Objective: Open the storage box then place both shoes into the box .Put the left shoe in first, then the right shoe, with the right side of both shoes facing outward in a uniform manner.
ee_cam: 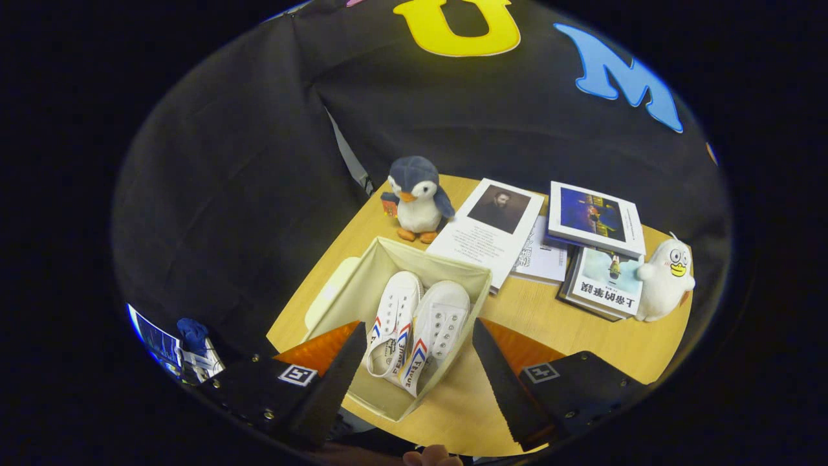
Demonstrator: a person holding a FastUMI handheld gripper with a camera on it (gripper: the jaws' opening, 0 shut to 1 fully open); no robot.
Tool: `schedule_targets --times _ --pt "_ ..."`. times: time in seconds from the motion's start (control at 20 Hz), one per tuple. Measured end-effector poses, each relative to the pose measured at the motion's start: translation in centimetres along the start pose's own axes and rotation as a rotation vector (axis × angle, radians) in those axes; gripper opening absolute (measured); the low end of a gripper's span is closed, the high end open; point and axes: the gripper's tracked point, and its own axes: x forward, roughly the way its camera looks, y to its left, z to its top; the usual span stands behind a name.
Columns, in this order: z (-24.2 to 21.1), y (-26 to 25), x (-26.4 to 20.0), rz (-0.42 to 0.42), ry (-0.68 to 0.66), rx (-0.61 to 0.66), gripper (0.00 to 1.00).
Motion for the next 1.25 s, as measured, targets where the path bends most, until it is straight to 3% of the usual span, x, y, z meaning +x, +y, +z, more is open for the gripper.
schedule_targets --times 0.25,0.5,0.75,0.9,1.25 --pt "2.4 -4.4 -7.0 -0.107 -0.225 0.049 1.00" --pt "4.1 -9.9 -17.4 -0.270 -0.548 0.076 0.99" --pt "4.8 -11.6 -26.4 -0.378 -0.874 0.078 0.99" --pt "4.7 -11.3 -28.5 -0.433 -0.938 0.059 0.99" --pt "3.5 -10.9 -29.1 -0.489 -0.905 0.084 0.99"
